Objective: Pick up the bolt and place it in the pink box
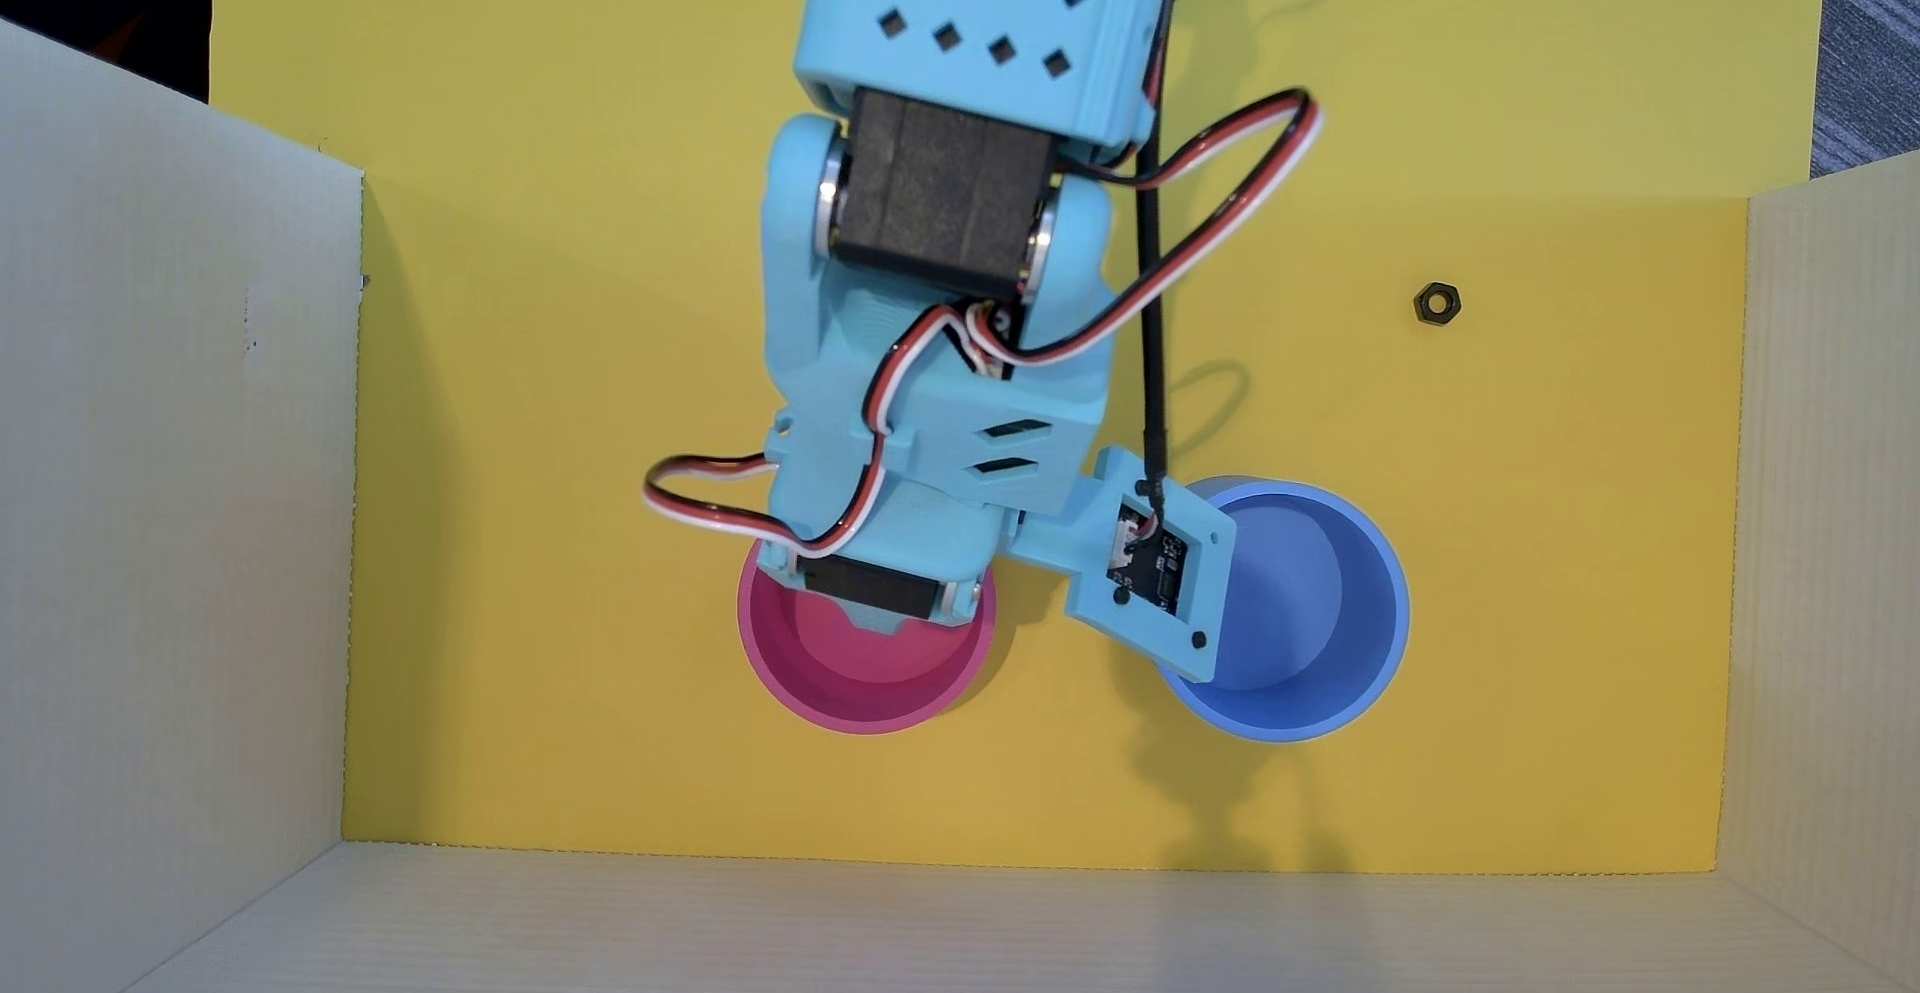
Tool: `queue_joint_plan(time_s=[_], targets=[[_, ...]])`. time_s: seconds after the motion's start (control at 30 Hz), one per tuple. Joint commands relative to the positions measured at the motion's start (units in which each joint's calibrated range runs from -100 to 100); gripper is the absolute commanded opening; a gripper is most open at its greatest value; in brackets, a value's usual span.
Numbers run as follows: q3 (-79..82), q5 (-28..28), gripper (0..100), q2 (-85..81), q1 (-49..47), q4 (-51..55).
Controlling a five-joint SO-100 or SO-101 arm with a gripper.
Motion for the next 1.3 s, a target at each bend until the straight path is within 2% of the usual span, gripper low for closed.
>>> queue_joint_plan(time_s=[0.0, 0.17, 0.23, 0.27, 0.33, 0.6, 0.97, 1.1, 1.27], targets=[[-1.8, 0.0, 15, -0.5, 0.2, 0.6], [-1.8, 0.1, 16, -1.2, -0.5, 3.6], [-1.6, 0.1, 9, -2.4, -0.6, 5.5], [-0.6, -0.3, 2, -3.7, -0.6, 6.4], [4.7, -0.4, 2, -8.2, -0.6, 6.4], [32.4, 0.1, 1, -41.0, -4.7, 1.9], [72.8, -0.4, 1, -86.6, -7.5, 2.5], [81.5, -1.2, 1, -102.8, -7.9, 7.4], [82.5, -4.8, 1, -103.9, -7.6, 11.7]])
